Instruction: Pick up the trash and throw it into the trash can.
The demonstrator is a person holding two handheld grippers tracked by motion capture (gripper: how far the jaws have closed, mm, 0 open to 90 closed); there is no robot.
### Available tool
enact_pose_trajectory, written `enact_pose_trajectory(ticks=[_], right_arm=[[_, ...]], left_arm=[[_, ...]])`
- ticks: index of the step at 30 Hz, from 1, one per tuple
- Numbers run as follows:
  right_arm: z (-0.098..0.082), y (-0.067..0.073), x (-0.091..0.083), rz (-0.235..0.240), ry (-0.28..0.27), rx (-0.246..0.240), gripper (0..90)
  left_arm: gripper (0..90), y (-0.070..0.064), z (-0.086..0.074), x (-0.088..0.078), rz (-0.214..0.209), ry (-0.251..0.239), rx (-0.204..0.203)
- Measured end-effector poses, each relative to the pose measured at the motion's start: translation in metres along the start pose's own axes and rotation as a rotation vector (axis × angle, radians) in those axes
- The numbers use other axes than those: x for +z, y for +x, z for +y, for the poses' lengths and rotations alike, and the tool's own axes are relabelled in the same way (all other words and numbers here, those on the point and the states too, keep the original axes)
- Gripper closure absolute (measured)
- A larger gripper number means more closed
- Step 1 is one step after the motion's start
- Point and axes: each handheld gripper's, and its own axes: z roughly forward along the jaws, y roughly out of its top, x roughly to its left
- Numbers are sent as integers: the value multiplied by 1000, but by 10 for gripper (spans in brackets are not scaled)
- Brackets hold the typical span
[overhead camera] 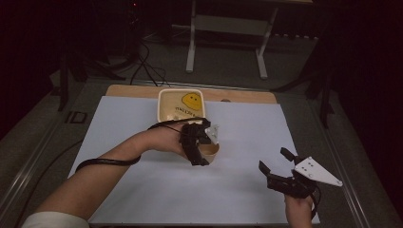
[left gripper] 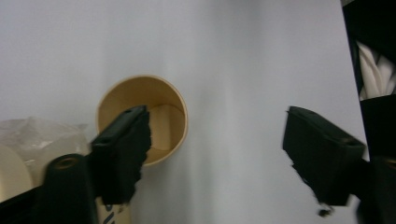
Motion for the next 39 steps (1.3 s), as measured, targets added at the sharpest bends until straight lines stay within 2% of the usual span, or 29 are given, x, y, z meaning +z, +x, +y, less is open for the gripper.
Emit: enact_pose_trajectory(ticks=[2, 5, 7, 8, 11, 13, 20, 22, 26, 27, 32, 35, 39], right_arm=[[0, 0, 0, 0, -1, -2, 127], [0, 0, 0, -2, 0, -1, 127], [0, 0, 0, 0, 1, -2, 127], [0, 0, 1, 2, 2, -3, 127], [0, 0, 1, 3, 1, -6, 127], [-1, 0, 1, 2, 3, -8, 127], [-1, 1, 1, 4, 6, -8, 127], [-1, 1, 1, 5, 7, -9, 127], [-2, 1, 2, 10, 11, -11, 128], [-2, 1, 2, 11, 11, -13, 128], [-2, 1, 2, 12, 12, -10, 127], [-2, 1, 2, 13, 13, -8, 127], [-2, 1, 2, 12, 13, -10, 127]], left_arm=[[356, 1, -1, 5, -6, 5, -5], [407, 1, -3, 11, -1, 14, -8], [446, 2, -4, 17, 9, 28, -4], [479, 2, -5, 21, 28, 40, -6], [532, 2, -5, 25, 38, 41, -10], [578, 4, -6, 31, 60, 49, -18], [693, 4, -7, 45, 75, 51, -2], [710, 6, -7, 48, 80, 62, -5], [758, 7, -7, 55, 63, 89, -13], [773, 8, -7, 57, 61, 93, -4], [845, 9, -5, 60, 42, 94, 4], [860, 9, -5, 60, 42, 92, 8], [873, 9, -6, 60, 65, 88, 14]])
